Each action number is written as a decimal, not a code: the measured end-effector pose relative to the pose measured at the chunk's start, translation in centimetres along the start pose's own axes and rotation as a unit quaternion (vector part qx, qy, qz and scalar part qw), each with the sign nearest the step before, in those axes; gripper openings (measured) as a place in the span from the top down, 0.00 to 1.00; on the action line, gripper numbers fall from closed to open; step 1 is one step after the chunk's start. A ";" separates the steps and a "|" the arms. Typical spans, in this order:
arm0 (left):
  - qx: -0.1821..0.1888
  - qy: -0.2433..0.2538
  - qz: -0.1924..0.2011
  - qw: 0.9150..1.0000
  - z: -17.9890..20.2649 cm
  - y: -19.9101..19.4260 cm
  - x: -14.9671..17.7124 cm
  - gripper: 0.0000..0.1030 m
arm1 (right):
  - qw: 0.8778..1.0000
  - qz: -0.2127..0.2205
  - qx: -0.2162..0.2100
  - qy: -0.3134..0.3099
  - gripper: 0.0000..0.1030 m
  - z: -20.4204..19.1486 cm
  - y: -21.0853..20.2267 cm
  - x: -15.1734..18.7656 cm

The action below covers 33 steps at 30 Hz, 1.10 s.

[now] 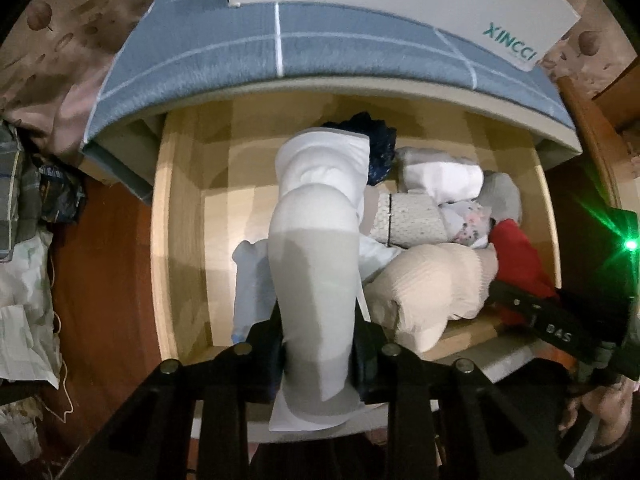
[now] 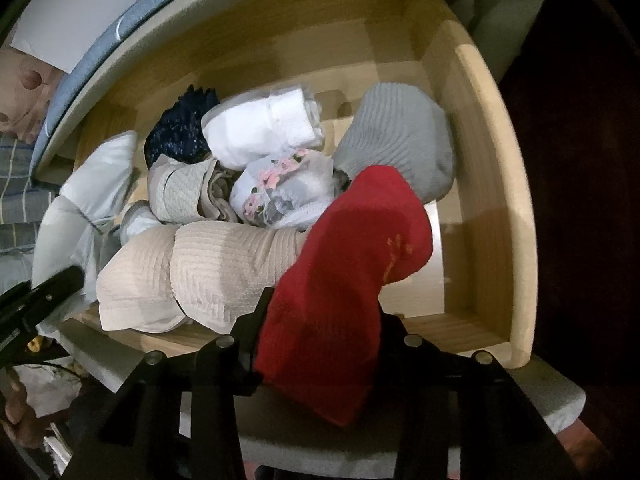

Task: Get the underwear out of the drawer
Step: 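Carry the white garment with the left tool into the white shoe box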

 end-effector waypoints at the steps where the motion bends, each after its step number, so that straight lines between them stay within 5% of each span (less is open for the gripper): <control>1: 0.001 0.001 0.002 1.000 0.0 -0.3 0.0 0.74 | 1.000 0.002 0.003 -0.004 0.64 -0.1 0.0 0.0; 19: 0.007 0.006 0.047 0.999 -0.8 -6.1 0.0 0.74 | 1.000 0.014 0.004 -0.011 0.67 -0.4 0.2 -0.4; 33: 0.016 0.034 0.129 0.991 -0.2 -16.2 -2.0 0.77 | 1.000 0.006 -0.001 -0.004 0.67 -0.1 0.2 -0.4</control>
Point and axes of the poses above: each gripper's, at about its wrist camera, not at the fingertips, and y roughly the way its jaws point, z to its right, x to its underside, the point moved 6 cm from there along y, roughly the way its jaws point, and after that the axes turned 6 degrees about y, right-handed, at the moved point
